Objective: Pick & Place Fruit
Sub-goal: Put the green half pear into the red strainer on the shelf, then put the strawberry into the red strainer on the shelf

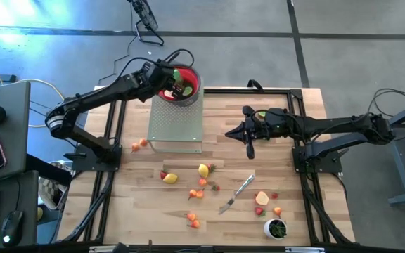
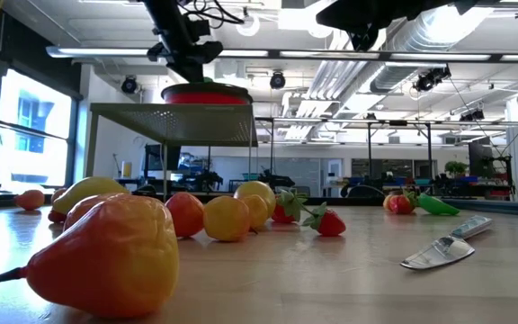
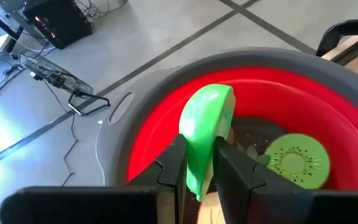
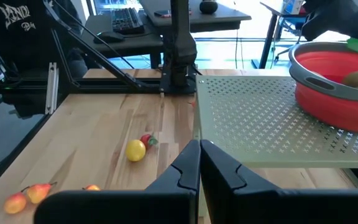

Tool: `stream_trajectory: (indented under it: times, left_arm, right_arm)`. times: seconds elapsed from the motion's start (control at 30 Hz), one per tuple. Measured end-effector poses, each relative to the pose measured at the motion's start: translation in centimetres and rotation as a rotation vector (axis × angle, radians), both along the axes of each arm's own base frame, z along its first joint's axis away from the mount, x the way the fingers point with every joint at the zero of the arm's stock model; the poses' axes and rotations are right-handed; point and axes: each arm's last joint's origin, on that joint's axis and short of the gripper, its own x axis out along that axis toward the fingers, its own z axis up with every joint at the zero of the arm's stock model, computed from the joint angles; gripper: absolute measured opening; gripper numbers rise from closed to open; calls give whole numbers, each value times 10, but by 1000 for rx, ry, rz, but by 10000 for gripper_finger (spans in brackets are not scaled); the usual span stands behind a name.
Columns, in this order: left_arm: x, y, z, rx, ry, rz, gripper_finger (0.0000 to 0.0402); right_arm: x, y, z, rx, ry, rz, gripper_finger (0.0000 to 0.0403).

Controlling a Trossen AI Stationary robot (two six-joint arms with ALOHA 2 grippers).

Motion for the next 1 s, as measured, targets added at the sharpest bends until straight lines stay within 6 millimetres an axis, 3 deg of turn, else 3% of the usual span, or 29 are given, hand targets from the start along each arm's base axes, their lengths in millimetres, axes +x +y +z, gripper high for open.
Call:
stream_trajectory:
  times: [0.17, 0.4, 0.57, 0.7, 1.0]
  left_arm:
    - [2, -2, 0, -12, 20, -67, 73]
    - [3, -1, 1, -14, 0, -82, 152]
    - [2, -2, 9, 18, -62, -89, 172]
    - [-1, -5, 15, 9, -96, -138, 149]
    - [0, -10, 16, -59, -142, -263, 45]
  right_arm:
    - [0, 0, 0, 0, -3, 0, 3]
    - [0, 0, 0, 0, -3, 0, 3]
    - [0, 0, 0, 0, -4, 0, 3]
    - [0, 0, 1, -1, -15, 0, 3]
    - [1, 0, 3, -1, -28, 0, 3]
